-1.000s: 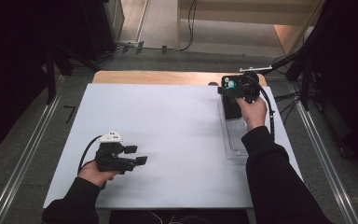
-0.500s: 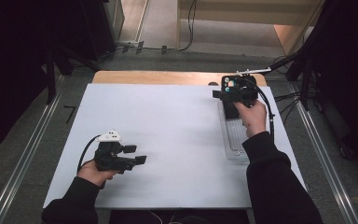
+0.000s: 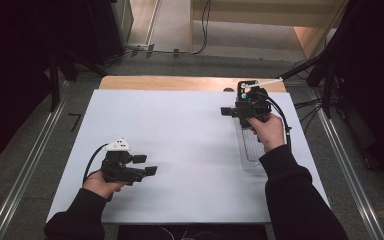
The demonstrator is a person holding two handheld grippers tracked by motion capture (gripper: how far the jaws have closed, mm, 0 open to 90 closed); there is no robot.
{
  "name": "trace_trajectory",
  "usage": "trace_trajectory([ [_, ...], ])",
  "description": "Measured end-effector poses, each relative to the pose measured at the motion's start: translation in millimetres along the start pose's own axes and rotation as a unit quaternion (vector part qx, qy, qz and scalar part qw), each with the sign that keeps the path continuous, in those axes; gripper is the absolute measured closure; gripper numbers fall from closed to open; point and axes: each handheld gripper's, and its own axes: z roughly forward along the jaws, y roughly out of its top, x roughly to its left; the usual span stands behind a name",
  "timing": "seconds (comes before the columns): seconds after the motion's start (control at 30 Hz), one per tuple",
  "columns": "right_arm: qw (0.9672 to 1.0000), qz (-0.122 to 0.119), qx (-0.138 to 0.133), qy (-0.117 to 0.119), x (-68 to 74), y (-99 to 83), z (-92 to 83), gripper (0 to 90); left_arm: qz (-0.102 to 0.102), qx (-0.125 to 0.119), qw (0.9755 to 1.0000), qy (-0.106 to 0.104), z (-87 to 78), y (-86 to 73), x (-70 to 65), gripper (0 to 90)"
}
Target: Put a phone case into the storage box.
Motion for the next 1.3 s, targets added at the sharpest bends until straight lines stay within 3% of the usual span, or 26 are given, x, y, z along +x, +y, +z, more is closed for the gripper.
trace_trajectory([
  [0.13,0.9997,-0.018,0.008,0.016,8.0,-5.8,2.6,19.0,0.0,0.003,1.0,-0.002,0.9,0.2,-0.2,33.0],
  [0.5,0.9981,-0.048,0.021,0.031,25.7,-20.0,3.0,19.0,0.001,0.005,1.0,-0.001,-0.4,0.8,0.8,32.9],
  [1.3,0.9945,-0.081,0.026,0.061,49.1,-52.9,-7.4,19.0,0.006,0.006,0.9999,-0.008,1.2,1.3,-1.5,32.9],
])
